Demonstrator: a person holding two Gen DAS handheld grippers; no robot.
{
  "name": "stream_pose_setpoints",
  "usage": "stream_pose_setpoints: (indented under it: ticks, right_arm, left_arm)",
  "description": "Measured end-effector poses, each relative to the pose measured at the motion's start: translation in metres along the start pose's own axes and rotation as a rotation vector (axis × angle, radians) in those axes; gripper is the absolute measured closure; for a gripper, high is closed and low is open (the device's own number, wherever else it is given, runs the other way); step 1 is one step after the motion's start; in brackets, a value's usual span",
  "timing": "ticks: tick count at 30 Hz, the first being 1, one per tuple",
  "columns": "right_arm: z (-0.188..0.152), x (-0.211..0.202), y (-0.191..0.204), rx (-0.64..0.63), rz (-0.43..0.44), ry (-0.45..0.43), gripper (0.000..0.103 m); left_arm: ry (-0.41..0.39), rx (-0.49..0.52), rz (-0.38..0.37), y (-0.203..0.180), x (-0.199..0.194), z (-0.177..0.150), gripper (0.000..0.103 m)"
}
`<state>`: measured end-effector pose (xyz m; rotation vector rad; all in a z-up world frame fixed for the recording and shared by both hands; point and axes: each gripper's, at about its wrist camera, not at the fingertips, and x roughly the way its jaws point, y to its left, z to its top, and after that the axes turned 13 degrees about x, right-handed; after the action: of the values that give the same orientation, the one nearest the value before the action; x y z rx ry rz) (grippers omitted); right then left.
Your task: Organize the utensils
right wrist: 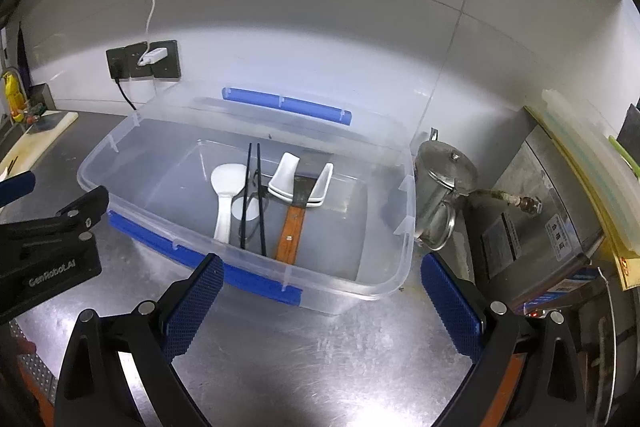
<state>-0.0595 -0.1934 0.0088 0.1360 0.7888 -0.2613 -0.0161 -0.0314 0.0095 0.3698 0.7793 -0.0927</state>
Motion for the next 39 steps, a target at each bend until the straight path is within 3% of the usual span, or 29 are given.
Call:
stream_pose_setpoints:
  ticks: [8,23,39]
  right_arm:
    - [0.004,0.010,0.000,0.015,-0.028,0.000,0.005]
    - [0.005,0.015,0.022,0.128,-0.125,0.004,0.005]
    - [0.002,0.012,0.025,0.142,-0.174,0.007,0.005]
  left_arm:
    - [0.001,-0.004,-0.020,0.002,0.013,0.006,0.008]
    - [-0.036,0.105,-0.124,0.020,0.038,0.025,0.008]
    - [-0.039,0.108,-0.148,0.022,0.042,0.025,0.008]
